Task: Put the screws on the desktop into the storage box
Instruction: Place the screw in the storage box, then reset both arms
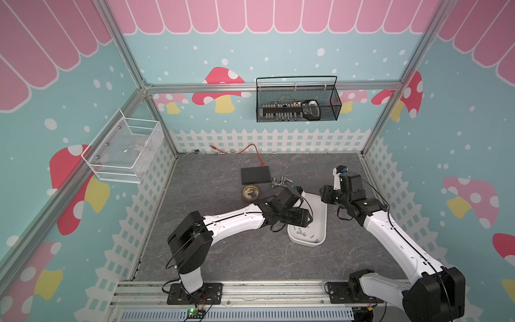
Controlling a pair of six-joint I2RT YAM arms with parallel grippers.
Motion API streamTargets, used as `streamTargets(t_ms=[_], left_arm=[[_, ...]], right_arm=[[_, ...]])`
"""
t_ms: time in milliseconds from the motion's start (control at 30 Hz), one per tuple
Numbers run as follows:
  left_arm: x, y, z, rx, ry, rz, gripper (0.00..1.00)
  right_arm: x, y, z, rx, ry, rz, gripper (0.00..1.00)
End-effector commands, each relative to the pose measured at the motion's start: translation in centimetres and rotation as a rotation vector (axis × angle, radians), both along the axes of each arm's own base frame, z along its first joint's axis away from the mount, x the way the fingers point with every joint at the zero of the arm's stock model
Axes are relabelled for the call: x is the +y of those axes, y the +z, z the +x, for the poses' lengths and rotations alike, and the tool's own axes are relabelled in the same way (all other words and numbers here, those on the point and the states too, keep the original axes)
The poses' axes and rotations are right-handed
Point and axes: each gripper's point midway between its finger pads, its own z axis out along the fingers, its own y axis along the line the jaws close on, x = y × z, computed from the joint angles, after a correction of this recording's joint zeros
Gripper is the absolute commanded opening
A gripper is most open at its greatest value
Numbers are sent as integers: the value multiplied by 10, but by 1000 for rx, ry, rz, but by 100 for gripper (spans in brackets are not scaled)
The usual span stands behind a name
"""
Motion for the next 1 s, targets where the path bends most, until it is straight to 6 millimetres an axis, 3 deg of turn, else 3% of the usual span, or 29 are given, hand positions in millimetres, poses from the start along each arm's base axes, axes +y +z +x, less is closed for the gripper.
streamTargets(t_ms=[0, 33, 100, 200, 267, 333, 367, 433, 500, 567, 667, 867, 967], left_arm=[[64, 51, 41, -226, 228, 24, 61], [87, 59, 48, -281, 296, 37, 61], [155, 74, 63, -434, 483, 76, 60], [253, 80, 67, -617, 706, 99, 60], [330, 75, 59, -707, 938, 135, 60], [375, 71, 43, -804, 1081, 135, 61], [384, 70, 35, -874, 1086, 117, 64], [393, 60, 17, -1006, 1096, 84, 99], [418, 52, 5, -1062, 1191, 99, 99], [431, 37, 6, -1036, 1215, 163, 99], [430, 17, 19, -1003, 1152, 186, 99], [437, 9, 68, -925, 1070, 177, 97], [435, 19, 76, -992, 1035, 131, 96]], right_arm=[[-10, 15, 5, -102, -42, -13, 55], [-15, 16, 5, -130, -66, -26, 55], [-30, 16, 6, -217, -124, -69, 56], [-52, 11, 0, -347, -206, -146, 56], [-77, 0, -11, -416, -302, -232, 57], [-93, -10, -23, -481, -366, -299, 56], [-97, -15, -28, -514, -370, -329, 55], [-104, -16, -36, -552, -400, -343, 56], [-105, -17, -38, -569, -390, -373, 55], [-106, -25, -39, -578, -370, -405, 55], [-115, -47, -47, -603, -396, -401, 57], [-131, -37, -33, -659, -461, -433, 61], [-126, -32, -26, -720, -413, -465, 61]])
